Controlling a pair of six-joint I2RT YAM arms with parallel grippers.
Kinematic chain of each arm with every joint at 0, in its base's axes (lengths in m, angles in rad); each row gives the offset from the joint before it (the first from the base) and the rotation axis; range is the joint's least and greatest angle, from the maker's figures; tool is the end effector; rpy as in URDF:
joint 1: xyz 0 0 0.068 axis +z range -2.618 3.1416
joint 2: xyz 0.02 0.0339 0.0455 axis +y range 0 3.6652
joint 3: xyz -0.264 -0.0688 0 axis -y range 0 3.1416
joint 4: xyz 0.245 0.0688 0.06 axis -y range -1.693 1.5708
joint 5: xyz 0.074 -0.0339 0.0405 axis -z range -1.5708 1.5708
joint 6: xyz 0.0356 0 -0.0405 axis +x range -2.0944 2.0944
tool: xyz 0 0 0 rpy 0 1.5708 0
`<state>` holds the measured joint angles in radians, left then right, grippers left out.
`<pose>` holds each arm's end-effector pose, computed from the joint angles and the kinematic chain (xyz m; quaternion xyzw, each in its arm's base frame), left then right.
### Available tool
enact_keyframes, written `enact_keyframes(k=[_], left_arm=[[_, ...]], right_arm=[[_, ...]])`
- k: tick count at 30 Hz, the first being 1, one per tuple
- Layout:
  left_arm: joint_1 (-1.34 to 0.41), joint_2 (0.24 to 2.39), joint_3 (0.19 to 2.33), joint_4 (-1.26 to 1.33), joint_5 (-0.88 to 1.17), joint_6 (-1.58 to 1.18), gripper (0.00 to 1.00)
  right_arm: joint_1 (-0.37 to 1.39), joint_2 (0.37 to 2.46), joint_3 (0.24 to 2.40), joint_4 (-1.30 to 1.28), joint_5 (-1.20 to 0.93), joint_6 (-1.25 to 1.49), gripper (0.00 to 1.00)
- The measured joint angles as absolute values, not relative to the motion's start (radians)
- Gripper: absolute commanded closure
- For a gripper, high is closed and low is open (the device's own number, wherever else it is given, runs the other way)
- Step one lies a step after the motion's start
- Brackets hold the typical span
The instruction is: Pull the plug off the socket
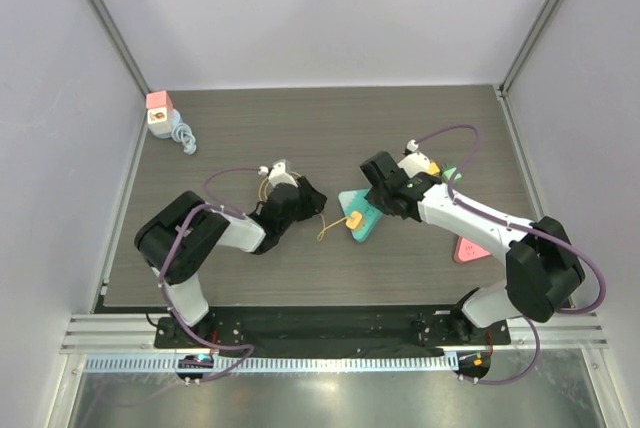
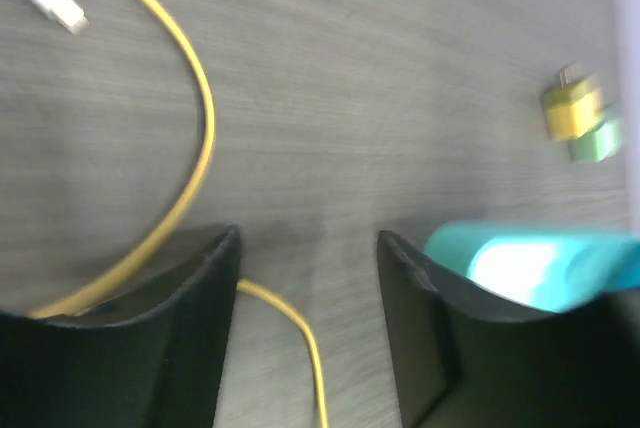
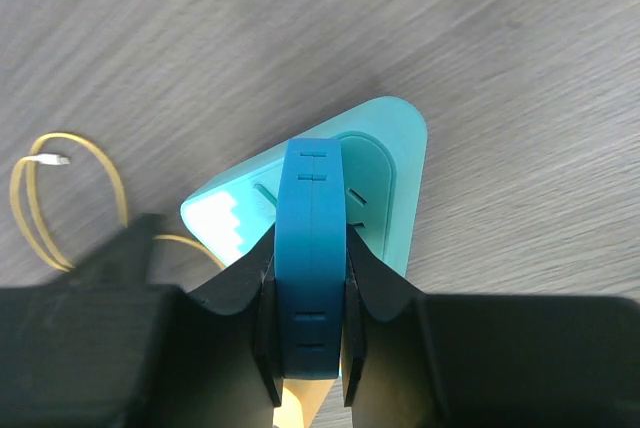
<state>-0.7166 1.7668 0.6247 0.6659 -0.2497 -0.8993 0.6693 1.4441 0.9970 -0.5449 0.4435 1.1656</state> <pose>0.2503 -0.2063 0.1248 -0.1418 0.8378 -0.2998 0.4336 0.2381 0.1689 0.2347 0.2905 0.8909 0.0929 0.3366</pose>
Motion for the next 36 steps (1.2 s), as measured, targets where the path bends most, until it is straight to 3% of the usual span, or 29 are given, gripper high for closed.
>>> enact_keyframes(k=[3,8,18,30,36], left_arm=[[-0.622,1.785,0.586,0.799,-0.108,-0.934,0.31],[-0.513,1.893,0.598,0.991,0.140,-0.991,0.31],[-0.516,1.981,0.640,1.139,0.404,-1.027,0.28],[-0.539,2.056,0.701,1.195,0.519,-1.070,0.32],[-0.551,2.075,0.726,1.201,0.540,-1.075,0.48]], right_arm=[[0.645,1.432,0.935,-0.506,0.410,1.140,0.99],[0.595,1.386,0.811,-0.389,0.315,1.089,0.99],[0.560,1.367,0.780,-0.236,0.178,1.015,0.99],[0.482,1.368,0.751,-0.151,0.073,1.004,0.99],[0.480,1.379,0.751,-0.120,0.052,1.005,0.99]])
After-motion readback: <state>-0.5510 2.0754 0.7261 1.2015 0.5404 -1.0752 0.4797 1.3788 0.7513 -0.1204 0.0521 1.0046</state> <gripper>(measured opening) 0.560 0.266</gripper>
